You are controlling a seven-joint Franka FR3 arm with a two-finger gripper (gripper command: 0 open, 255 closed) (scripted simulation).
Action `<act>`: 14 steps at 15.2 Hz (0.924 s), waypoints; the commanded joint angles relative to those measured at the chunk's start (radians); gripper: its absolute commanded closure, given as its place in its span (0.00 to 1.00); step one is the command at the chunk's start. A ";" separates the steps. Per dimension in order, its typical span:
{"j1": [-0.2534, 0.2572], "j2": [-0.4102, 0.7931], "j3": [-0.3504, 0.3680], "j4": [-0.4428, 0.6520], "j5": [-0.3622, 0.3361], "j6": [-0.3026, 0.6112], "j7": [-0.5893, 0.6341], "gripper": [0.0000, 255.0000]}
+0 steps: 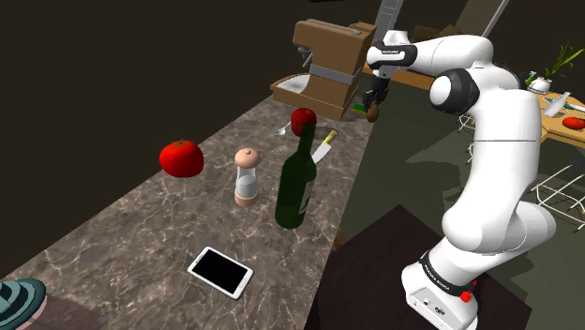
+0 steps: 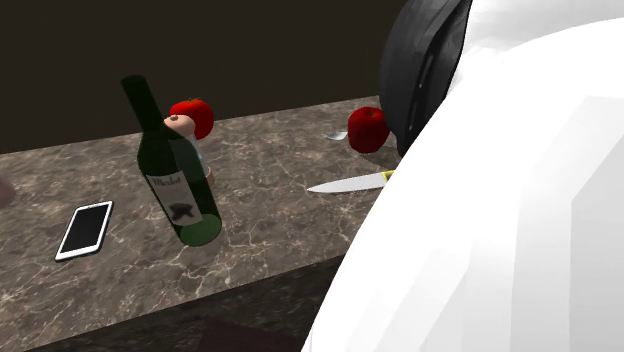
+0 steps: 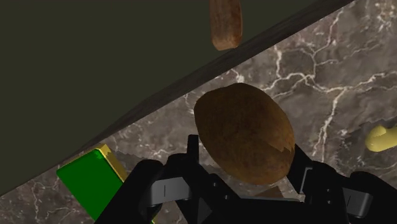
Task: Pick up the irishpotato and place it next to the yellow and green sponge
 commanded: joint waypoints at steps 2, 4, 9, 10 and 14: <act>0.001 0.006 0.001 -0.030 0.000 0.037 0.002 1.00; 0.001 0.012 0.001 -0.048 0.000 0.061 0.003 1.00; 0.002 0.028 0.002 -0.089 0.001 0.118 0.004 1.00; 0.002 0.033 0.002 -0.095 0.002 0.128 0.004 1.00; 0.002 0.043 0.003 -0.110 0.002 0.154 0.005 1.00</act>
